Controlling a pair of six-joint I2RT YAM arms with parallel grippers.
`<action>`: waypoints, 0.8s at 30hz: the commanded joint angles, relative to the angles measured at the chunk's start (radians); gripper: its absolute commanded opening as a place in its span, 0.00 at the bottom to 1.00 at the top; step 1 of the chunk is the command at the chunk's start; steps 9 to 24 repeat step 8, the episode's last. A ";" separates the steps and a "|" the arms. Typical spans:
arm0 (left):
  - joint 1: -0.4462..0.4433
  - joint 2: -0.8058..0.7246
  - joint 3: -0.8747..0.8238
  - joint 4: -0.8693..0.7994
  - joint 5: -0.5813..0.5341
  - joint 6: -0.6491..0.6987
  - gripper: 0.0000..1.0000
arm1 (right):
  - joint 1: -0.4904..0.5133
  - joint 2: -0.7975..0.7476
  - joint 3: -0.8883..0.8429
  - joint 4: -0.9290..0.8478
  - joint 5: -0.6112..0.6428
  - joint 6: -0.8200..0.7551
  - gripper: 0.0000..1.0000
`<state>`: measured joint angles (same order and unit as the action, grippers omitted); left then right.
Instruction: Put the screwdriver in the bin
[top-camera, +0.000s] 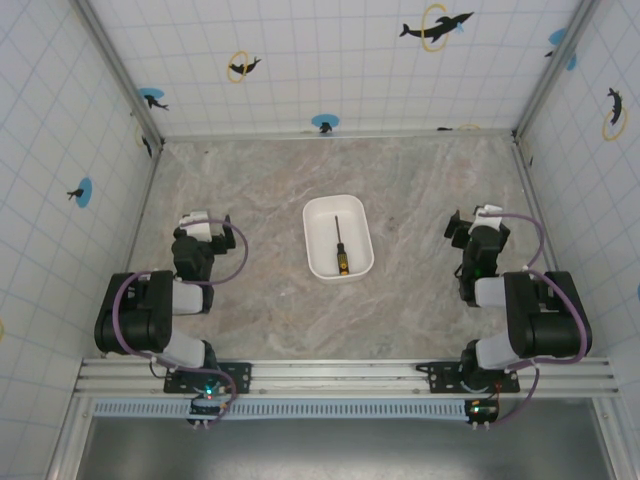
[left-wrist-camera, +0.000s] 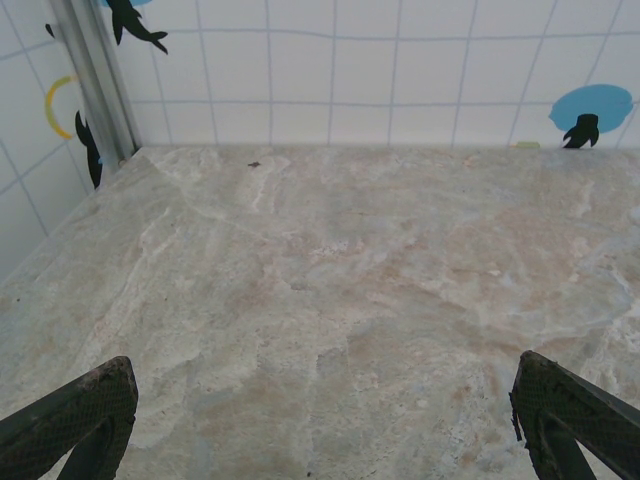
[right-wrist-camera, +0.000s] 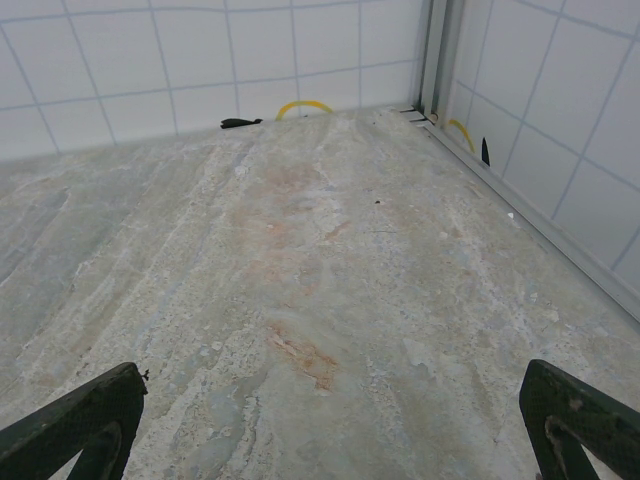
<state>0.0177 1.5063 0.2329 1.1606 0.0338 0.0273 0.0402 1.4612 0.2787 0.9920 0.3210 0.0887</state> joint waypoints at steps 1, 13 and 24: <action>-0.004 0.005 0.021 0.016 -0.007 0.016 0.98 | 0.006 0.008 0.031 0.020 0.020 -0.005 0.99; -0.004 0.006 0.021 0.016 -0.008 0.017 0.98 | 0.006 0.009 0.031 0.019 0.020 -0.006 0.99; -0.004 0.006 0.021 0.016 -0.008 0.017 0.98 | 0.006 0.009 0.031 0.019 0.020 -0.006 0.99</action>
